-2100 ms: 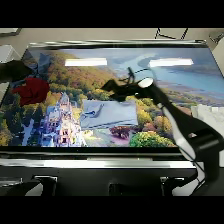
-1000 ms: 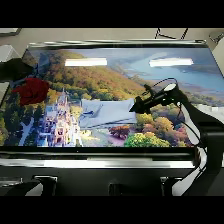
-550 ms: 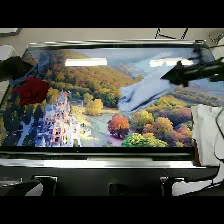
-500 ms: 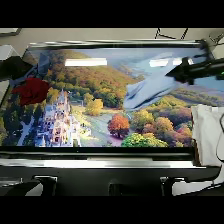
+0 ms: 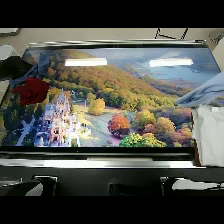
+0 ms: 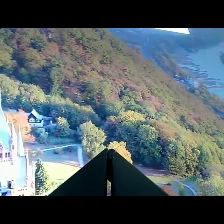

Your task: Fold the clothes and pants, and hang the long-sleeved shirts on hangers.

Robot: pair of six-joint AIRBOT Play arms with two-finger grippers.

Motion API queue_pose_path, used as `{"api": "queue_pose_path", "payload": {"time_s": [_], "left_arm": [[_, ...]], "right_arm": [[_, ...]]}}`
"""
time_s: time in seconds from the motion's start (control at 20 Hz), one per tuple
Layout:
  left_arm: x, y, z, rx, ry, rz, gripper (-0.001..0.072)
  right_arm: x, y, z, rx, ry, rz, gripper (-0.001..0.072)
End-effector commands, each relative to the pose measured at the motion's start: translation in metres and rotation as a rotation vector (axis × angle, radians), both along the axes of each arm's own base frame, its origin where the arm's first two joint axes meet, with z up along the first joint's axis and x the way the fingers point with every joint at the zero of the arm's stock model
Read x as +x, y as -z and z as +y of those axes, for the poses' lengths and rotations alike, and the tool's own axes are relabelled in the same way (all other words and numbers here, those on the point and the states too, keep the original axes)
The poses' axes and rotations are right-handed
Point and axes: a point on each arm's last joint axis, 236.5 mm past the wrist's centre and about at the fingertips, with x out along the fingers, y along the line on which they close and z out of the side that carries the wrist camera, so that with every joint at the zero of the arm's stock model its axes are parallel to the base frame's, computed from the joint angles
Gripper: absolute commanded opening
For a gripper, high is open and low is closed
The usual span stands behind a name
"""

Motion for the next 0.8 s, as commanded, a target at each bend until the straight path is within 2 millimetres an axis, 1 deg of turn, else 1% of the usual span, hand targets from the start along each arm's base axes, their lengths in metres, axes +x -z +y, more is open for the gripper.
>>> {"api": "queue_pose_path", "payload": {"time_s": [0.0, 0.25, 0.35, 0.4, 0.65, 0.75], "left_arm": [[0.000, 0.000, 0.000, 0.001, 0.001, 0.000, 0.0020], [0.000, 0.000, 0.000, 0.000, 0.001, 0.000, 0.0020], [0.000, 0.000, 0.000, 0.001, 0.001, 0.000, 0.0020], [0.000, 0.000, 0.000, 0.001, 0.001, 0.000, 0.0020], [0.000, 0.000, 0.000, 0.021, 0.016, -0.008, 0.0020], [0.000, 0.000, 0.000, 0.022, 0.016, -0.008, 0.0020]], "right_arm": [[-0.033, -0.001, -0.058, 0.006, 0.181, 0.025, 0.0045], [-0.080, -0.012, -0.103, -0.037, 0.359, 0.055, 0.0045], [-0.101, -0.012, -0.113, -0.063, 0.413, 0.098, 0.0045], [-0.111, -0.008, -0.112, -0.065, 0.416, 0.134, 0.0045], [-0.164, 0.028, -0.098, -0.047, 0.397, 0.411, 0.0045], [-0.174, 0.037, -0.096, -0.037, 0.426, 0.459, 0.0045]]}}
